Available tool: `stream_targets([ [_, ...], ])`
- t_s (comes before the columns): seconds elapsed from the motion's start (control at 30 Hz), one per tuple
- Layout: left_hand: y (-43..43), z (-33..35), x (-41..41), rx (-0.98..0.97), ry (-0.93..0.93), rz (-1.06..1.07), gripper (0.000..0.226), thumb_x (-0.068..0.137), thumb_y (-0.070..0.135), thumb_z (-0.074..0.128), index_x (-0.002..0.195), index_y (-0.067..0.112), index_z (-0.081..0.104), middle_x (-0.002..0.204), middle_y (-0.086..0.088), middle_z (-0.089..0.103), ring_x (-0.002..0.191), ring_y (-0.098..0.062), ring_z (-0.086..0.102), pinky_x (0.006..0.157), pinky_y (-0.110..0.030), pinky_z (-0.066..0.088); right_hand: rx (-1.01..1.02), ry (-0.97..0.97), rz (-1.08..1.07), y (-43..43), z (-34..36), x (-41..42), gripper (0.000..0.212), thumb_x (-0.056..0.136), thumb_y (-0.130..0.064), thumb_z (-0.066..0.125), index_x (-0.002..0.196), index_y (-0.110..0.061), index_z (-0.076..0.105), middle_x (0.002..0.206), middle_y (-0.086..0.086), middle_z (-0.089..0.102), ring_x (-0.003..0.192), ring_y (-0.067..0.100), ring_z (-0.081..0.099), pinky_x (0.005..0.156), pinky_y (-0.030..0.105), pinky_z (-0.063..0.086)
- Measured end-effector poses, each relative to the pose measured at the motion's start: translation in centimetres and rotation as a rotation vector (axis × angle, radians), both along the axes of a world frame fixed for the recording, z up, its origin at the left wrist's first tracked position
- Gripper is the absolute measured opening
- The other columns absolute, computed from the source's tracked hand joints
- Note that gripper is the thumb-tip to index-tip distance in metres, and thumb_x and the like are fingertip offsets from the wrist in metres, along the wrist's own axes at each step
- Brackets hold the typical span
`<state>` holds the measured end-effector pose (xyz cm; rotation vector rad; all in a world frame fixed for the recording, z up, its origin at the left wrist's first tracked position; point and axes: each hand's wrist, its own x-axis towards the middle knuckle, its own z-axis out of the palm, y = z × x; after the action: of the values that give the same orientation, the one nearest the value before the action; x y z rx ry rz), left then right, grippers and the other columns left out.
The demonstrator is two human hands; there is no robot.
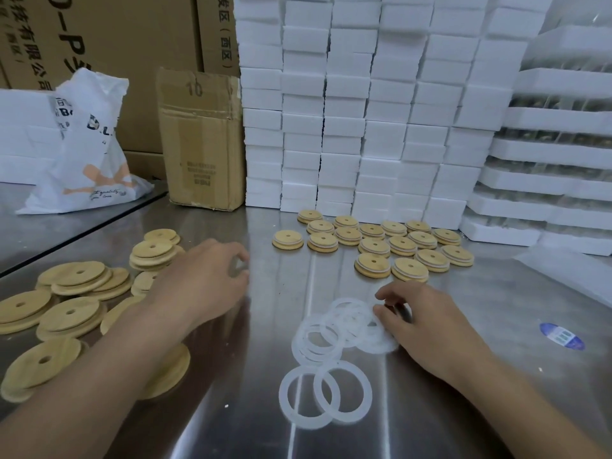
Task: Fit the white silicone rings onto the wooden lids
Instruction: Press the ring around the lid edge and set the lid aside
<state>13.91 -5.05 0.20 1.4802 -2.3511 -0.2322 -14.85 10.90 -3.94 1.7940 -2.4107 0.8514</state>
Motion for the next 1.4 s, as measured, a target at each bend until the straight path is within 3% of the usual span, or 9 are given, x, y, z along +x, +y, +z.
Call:
stream_targets([
  [0.17,-0.7,0.1,0.7,-0.013,-0.061,-0.009,0.032,0.102,0.041,0.062,0.134,0.044,0.061,0.146,0.001,0.053,0.129,-0.024,0.057,0.1,-0.042,0.051,-0.006,-0.009,0.006,0.1,0.1,0.0,0.022,0.099,-0.045,0.065,0.119,-0.038,0.07,0.106,-0.02,0.067,0.102,0.005,0.061,0.091,0.031,0.053],
  [0.27,-0.6,-0.2,0.1,0.114,-0.034,-0.103,0.035,0.101,0.04,0.066,0.136,0.041,0.063,0.139,0.0,0.059,0.116,-0.019,0.063,0.096,-0.034,0.051,-0.007,-0.01,0.012,0.1,0.0,0.1,0.022,0.099,-0.042,0.064,0.12,-0.037,0.07,0.108,-0.019,0.068,0.105,0.006,0.061,0.094,0.033,0.054],
  [0.4,1.1,-1.1,-2.1,0.197,0.241,-0.404,0.025,0.103,0.035,0.067,0.124,0.05,0.067,0.125,0.024,0.055,0.085,0.005,0.059,0.072,-0.007,0.041,-0.018,-0.02,0.024,0.0,0.0,0.1,0.02,0.1,-0.037,0.064,0.119,-0.036,0.071,0.108,-0.019,0.068,0.104,0.006,0.062,0.092,0.033,0.054],
  [0.47,1.2,-1.5,-2.4,0.16,0.226,-0.436,0.028,0.103,0.036,0.067,0.127,0.05,0.065,0.125,0.026,0.053,0.087,0.005,0.058,0.073,-0.009,0.04,-0.022,-0.026,0.033,0.1,-0.1,0.2,0.02,0.1,-0.036,0.063,0.118,-0.036,0.071,0.107,-0.02,0.068,0.104,0.005,0.062,0.092,0.033,0.055],
  [0.63,0.3,-2.2,-1.6,0.081,0.033,-0.34,0.036,0.103,0.032,0.066,0.136,0.046,0.06,0.135,0.017,0.054,0.128,-0.009,0.051,0.108,-0.031,0.044,-0.069,-0.109,0.095,-0.3,-0.3,0.4,0.016,0.099,-0.027,0.063,0.106,-0.038,0.073,0.103,-0.024,0.071,0.102,0.0,0.064,0.087,0.023,0.052],
  [0.9,0.4,-3.5,-3.1,0.101,0.081,-0.333,0.052,0.1,0.05,0.066,0.149,0.051,0.048,0.135,0.016,0.057,0.133,-0.012,0.05,0.106,-0.039,0.048,-0.028,-0.01,0.272,-0.4,-0.5,1.9,0.027,0.099,-0.045,0.063,0.124,-0.04,0.07,0.127,-0.028,0.059,0.127,-0.011,0.042,0.105,0.009,0.03],
  [1.03,0.6,-3.2,-3.4,0.077,0.3,-0.303,0.043,0.095,0.047,0.075,0.135,0.05,0.059,0.124,0.017,0.061,0.118,-0.011,0.058,0.1,-0.041,0.052,-0.018,0.008,0.27,-0.4,-0.3,2.3,0.021,0.096,-0.044,0.068,0.117,-0.042,0.07,0.125,-0.029,0.056,0.124,-0.011,0.04,0.1,0.005,0.03],
  [1.2,1.7,-2.1,-4.4,0.311,0.714,-0.279,0.048,0.081,0.031,0.094,0.119,0.049,0.07,0.123,0.014,0.063,0.1,-0.009,0.072,0.083,-0.027,0.057,-0.102,-0.105,0.245,-0.4,0.2,3.0,0.013,0.094,-0.032,0.074,0.087,-0.042,0.067,0.106,-0.025,0.065,0.113,-0.006,0.053,0.095,0.013,0.039],
  [1.4,2.6,-1.8,-5.0,0.633,0.998,-0.273,0.065,0.075,-0.003,0.092,0.123,0.037,0.075,0.127,-0.001,0.073,0.105,-0.019,0.078,0.091,-0.032,0.062,-0.298,-0.375,0.224,0.1,1.5,3.5,0.015,0.094,-0.019,0.074,0.085,-0.031,0.072,0.088,-0.016,0.073,0.089,0.004,0.067,0.072,0.012,0.046],
])
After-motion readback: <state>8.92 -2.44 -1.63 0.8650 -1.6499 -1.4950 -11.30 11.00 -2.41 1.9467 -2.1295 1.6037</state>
